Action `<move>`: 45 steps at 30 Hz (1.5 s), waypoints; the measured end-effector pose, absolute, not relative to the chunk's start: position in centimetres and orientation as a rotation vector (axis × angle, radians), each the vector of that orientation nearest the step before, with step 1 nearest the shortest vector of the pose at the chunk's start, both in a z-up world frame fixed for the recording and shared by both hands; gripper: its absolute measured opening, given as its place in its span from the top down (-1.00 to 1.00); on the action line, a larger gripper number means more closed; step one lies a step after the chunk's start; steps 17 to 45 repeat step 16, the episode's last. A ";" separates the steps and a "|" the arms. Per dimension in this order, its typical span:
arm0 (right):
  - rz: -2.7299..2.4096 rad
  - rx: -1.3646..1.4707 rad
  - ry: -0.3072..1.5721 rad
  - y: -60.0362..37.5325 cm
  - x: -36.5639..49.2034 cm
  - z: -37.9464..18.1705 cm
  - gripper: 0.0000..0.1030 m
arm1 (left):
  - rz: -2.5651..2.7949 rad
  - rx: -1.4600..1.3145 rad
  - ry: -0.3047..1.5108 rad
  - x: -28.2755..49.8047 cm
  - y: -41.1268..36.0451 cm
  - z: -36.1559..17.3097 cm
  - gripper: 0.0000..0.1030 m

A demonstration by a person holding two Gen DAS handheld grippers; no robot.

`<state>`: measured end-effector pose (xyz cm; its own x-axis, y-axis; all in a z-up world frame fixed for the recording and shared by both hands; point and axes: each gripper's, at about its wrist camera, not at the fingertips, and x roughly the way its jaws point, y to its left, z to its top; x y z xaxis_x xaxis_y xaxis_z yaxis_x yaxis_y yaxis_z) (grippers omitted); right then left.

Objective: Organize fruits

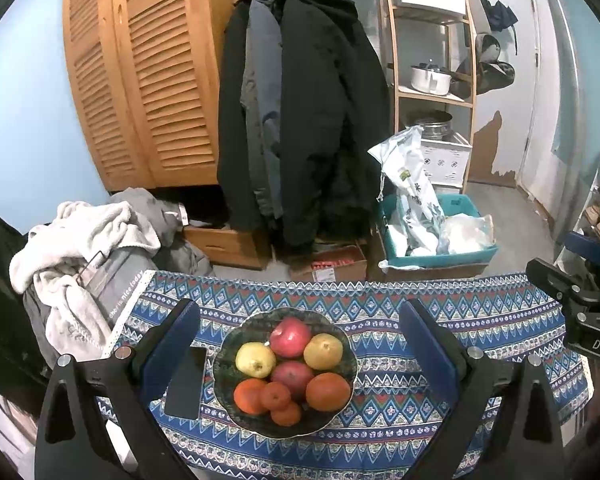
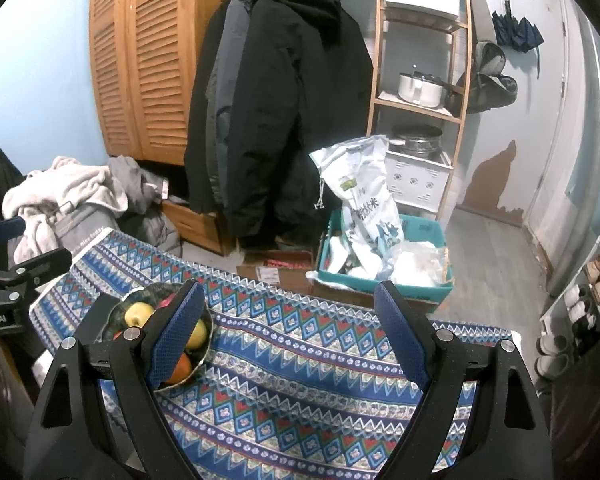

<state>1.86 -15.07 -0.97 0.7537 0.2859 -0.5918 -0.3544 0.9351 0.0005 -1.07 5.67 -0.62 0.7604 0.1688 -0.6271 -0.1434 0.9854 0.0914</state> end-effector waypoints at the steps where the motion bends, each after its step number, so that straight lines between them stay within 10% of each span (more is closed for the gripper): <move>1: 0.350 -0.114 0.627 -15.0 1.8 -0.9 -0.67 | 0.168 0.038 0.688 -1.1 5.7 -0.6 -0.96; 45: 0.345 -0.123 0.641 -15.2 2.0 -1.4 -0.67 | 0.154 0.035 0.695 -1.0 5.3 -0.7 -0.96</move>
